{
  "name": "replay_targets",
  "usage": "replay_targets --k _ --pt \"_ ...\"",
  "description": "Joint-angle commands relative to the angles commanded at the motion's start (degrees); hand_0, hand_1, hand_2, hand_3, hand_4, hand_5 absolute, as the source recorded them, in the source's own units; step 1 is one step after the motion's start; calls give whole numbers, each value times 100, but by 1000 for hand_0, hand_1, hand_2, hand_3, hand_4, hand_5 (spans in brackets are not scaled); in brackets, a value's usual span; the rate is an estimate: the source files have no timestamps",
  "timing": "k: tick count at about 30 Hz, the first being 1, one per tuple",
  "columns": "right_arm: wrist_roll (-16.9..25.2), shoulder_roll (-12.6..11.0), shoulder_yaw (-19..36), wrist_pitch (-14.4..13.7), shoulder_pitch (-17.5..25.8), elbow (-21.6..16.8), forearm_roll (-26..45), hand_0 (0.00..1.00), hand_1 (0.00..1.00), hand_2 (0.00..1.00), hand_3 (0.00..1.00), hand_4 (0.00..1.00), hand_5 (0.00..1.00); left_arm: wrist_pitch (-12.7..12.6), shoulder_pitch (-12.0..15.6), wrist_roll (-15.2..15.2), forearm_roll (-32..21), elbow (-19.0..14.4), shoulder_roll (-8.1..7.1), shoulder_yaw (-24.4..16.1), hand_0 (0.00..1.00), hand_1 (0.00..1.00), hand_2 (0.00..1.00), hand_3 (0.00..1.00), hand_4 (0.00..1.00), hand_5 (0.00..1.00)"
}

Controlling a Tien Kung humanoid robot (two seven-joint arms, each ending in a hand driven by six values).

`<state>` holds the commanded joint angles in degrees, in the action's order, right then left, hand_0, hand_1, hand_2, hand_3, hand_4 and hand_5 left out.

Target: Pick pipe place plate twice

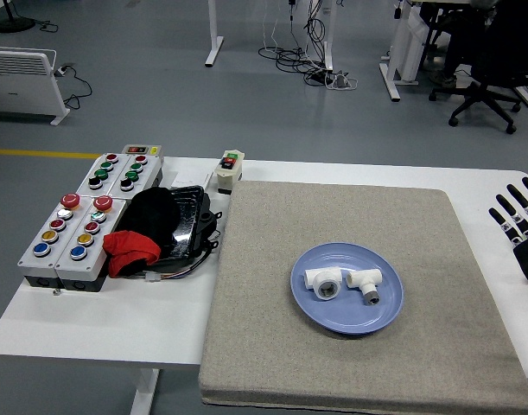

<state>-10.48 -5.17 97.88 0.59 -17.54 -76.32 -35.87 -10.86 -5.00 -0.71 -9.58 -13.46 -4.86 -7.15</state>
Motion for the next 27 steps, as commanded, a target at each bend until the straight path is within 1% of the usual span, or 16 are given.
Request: replay_targets --k 9,27 --pt "-62 44 171 17 59 -59 -39 933 829 819 778 611 998 41 21 75 -172 -21 -29 150 623 585 600 594 286 998" --pt "-105 52 278 -53 25 -172 29 937 828 824 771 617 998 52 -23 98 -211 -26 -30 176 622 587 600 596 285 998"
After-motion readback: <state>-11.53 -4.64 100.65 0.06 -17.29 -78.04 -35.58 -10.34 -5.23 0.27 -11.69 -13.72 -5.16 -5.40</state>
